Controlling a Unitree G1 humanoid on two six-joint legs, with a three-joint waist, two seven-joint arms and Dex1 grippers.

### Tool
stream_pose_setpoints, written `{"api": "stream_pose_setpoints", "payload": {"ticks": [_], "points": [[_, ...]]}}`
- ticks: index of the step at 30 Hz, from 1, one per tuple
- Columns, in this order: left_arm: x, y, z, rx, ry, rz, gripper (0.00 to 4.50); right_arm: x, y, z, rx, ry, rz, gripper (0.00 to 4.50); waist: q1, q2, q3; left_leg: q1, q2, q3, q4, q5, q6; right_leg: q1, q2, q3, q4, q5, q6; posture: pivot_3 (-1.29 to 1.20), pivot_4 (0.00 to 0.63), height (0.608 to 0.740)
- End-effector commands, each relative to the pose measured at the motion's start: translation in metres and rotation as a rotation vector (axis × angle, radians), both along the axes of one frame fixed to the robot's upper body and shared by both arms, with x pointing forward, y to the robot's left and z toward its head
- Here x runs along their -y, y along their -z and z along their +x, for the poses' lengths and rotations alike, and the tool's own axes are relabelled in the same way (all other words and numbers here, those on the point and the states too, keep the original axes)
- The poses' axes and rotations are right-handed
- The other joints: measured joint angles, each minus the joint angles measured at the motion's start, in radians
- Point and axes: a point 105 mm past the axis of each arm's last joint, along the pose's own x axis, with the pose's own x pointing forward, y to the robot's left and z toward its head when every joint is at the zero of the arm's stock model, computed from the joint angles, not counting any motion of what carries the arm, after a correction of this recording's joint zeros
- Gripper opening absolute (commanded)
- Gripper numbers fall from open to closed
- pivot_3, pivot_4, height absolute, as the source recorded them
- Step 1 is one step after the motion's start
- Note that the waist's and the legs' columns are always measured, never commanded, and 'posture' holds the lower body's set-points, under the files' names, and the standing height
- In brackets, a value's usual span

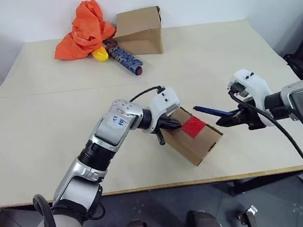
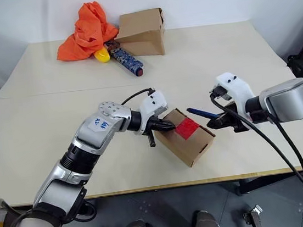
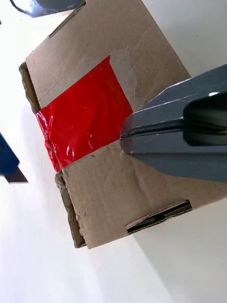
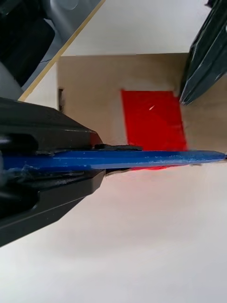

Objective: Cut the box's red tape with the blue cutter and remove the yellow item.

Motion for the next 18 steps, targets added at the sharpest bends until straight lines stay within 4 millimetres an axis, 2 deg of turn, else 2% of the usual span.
{"api": "stream_pose_setpoints", "payload": {"ticks": [1,18], "points": [[-0.019,0.043,0.005,-0.098,-0.115,0.132,0.02,0.003,-0.006,0.001,0.023,0.004,0.001,0.15,0.0,0.0,0.0,0.0,0.0,0.0,0.0,0.0,0.0,0.0,0.0,0.0,0.0,0.0,0.0,0.0,0.15,0.74],[-0.02,0.043,0.004,-0.097,-0.119,0.13,0.02,0.008,0.007,0.0,-0.026,0.0,-0.035,0.15,0.0,0.001,0.0,0.0,0.0,0.0,0.0,0.0,0.0,0.0,0.0,0.0,0.0,0.0,0.0,0.0,0.15,0.74]]}}
